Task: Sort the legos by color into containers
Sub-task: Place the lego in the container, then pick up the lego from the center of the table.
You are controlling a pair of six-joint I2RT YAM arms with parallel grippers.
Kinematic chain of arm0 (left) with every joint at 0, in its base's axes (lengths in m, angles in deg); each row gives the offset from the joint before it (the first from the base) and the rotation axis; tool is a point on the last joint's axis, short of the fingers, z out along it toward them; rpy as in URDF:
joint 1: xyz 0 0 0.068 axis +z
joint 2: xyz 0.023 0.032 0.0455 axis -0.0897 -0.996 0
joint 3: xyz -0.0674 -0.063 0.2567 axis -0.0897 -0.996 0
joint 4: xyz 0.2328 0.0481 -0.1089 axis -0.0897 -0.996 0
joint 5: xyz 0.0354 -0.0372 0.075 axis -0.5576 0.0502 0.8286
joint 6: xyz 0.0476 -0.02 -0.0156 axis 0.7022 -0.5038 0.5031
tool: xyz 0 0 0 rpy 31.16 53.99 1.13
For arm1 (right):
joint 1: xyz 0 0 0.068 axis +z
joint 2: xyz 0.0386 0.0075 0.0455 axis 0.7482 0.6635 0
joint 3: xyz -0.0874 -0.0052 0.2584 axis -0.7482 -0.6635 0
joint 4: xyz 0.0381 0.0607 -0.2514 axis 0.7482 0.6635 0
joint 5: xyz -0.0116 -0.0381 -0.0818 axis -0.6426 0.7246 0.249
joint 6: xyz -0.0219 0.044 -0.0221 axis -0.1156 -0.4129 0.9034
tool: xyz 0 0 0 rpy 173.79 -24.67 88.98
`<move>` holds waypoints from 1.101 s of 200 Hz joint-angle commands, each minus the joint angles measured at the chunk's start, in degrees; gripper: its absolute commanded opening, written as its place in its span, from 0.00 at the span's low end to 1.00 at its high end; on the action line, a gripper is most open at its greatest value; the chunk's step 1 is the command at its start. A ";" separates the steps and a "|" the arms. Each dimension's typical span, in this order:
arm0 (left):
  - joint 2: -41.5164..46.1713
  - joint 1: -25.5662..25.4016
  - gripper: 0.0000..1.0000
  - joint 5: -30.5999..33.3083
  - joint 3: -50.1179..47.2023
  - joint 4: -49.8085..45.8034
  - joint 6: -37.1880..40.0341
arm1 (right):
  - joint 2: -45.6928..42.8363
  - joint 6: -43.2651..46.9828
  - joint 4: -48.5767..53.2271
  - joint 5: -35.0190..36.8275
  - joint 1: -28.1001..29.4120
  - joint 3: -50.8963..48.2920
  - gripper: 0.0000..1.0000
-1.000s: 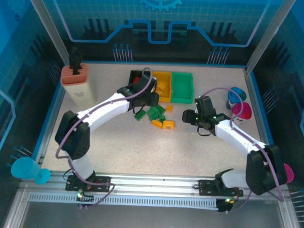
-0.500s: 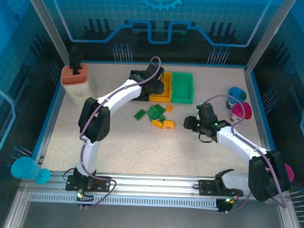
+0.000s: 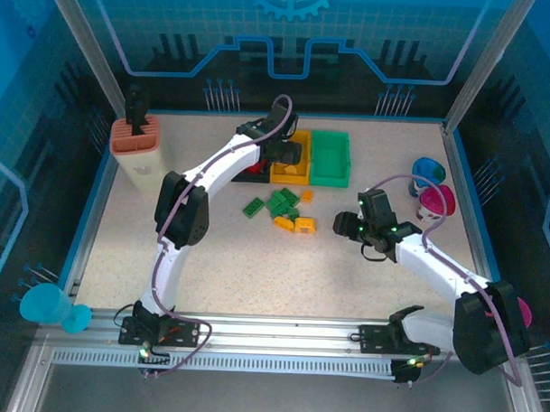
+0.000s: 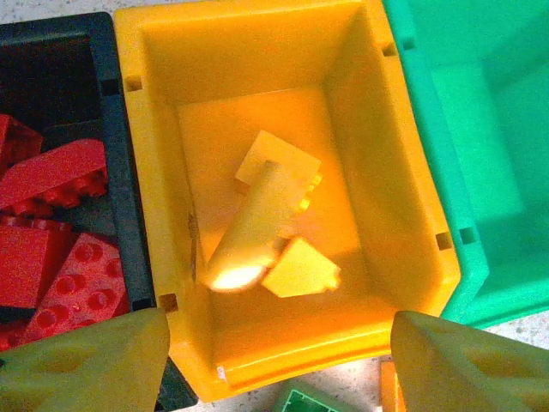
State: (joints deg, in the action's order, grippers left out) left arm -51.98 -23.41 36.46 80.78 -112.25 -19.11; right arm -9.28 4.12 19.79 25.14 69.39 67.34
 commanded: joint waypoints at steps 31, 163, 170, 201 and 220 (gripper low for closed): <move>11.72 -0.62 0.73 -2.35 -5.90 1.74 -0.02 | 1.53 -0.93 -0.55 -0.86 1.35 -0.69 0.58; 40.88 -3.23 0.73 -1.93 -42.30 14.56 -4.80 | 15.54 0.85 2.55 1.20 10.68 12.55 0.71; 41.97 -3.19 0.73 -1.75 -44.02 14.72 -5.22 | 16.94 1.08 4.14 1.96 11.15 14.59 0.71; 46.05 -3.40 0.73 -0.95 -50.93 15.71 -6.92 | 23.15 1.10 10.09 3.99 13.08 21.61 0.71; 47.67 -3.38 0.73 -1.01 -54.15 16.46 -7.65 | 25.16 0.66 10.52 4.47 14.38 23.44 0.72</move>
State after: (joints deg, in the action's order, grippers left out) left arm -7.28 -26.49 34.80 29.89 -97.94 -24.70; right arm 13.28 4.80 25.75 27.63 81.82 88.10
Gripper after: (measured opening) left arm 0.730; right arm 0.714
